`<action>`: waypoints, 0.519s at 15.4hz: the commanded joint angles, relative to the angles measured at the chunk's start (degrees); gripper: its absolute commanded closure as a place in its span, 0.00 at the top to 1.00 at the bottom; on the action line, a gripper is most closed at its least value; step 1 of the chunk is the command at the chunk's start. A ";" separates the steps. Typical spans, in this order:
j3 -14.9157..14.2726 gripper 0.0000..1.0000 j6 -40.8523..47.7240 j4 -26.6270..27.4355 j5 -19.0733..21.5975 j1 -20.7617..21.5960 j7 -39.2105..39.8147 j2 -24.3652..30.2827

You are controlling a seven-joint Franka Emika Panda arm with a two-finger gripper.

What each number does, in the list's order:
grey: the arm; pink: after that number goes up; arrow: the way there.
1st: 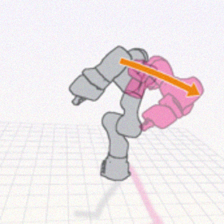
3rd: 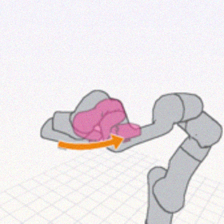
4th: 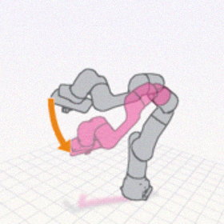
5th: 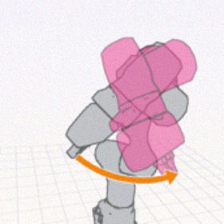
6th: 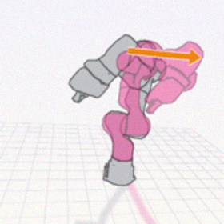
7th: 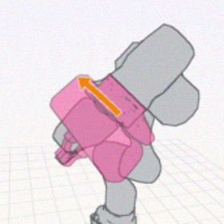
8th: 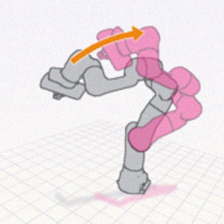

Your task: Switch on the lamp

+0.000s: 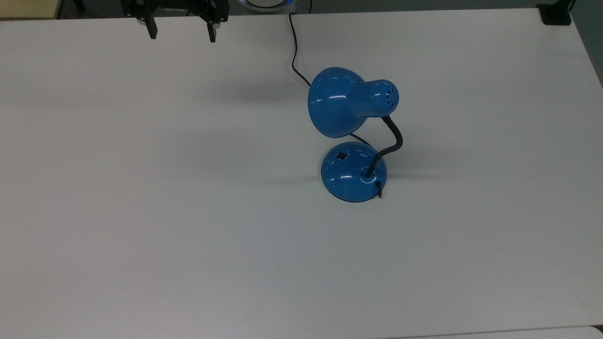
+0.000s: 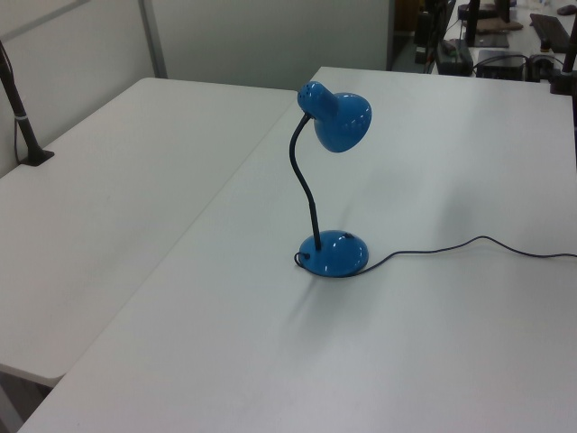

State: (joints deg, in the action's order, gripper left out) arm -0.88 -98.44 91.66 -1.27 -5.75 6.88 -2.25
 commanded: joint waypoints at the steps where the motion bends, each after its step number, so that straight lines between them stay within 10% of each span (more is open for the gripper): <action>1: -0.35 1.00 4.37 1.33 0.04 -0.14 17.22 0.41; 8: -0.18 1.00 7.93 5.71 -1.54 0.30 23.61 0.58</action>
State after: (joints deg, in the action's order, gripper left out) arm -1.02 -89.81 93.18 -1.72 -5.88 28.78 -2.39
